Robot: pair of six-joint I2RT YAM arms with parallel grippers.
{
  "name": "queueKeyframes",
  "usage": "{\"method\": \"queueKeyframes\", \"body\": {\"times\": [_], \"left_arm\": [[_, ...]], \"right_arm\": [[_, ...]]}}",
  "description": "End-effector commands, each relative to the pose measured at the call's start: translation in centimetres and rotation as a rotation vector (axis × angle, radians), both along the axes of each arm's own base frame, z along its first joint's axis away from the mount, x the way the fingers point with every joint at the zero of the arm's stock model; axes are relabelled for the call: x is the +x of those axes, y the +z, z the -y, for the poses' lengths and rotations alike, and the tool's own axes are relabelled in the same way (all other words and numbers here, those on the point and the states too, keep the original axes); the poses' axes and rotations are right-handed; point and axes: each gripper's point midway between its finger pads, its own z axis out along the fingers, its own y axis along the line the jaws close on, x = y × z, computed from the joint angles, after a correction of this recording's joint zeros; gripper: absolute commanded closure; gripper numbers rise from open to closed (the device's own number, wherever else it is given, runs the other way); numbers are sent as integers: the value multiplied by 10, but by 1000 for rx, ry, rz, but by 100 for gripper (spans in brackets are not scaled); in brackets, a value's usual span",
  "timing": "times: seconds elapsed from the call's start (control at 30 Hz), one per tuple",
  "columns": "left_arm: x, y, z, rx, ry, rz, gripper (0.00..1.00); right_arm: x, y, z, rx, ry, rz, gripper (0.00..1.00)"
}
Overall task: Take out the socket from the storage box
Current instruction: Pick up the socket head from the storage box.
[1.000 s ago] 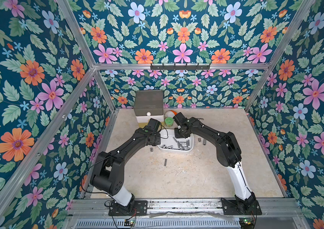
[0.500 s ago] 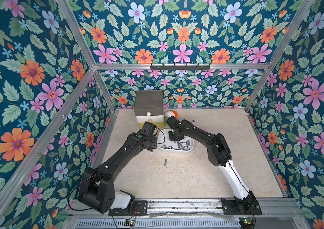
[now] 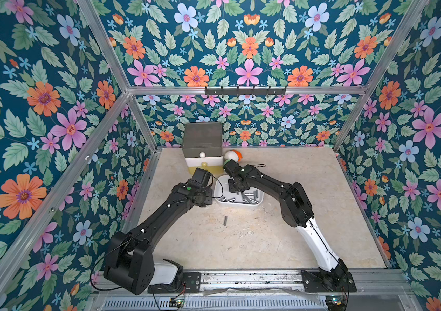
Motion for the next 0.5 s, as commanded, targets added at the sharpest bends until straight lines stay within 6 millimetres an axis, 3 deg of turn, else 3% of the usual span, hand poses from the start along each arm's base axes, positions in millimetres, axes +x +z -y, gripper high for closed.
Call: {"method": "queueKeyframes", "body": {"times": [0.0,0.27,0.47], "left_arm": [[0,1,-4,13,9,7,43],[-5,1,-5,4,8,14,43],[-10,4,-9,7,10,29,43]], "right_arm": [[-15,10,-9,80,-9,-92,99],[6,92,-9,368,-90,-91,100],[-10,117,-5,522,-104,-159,100]]}}
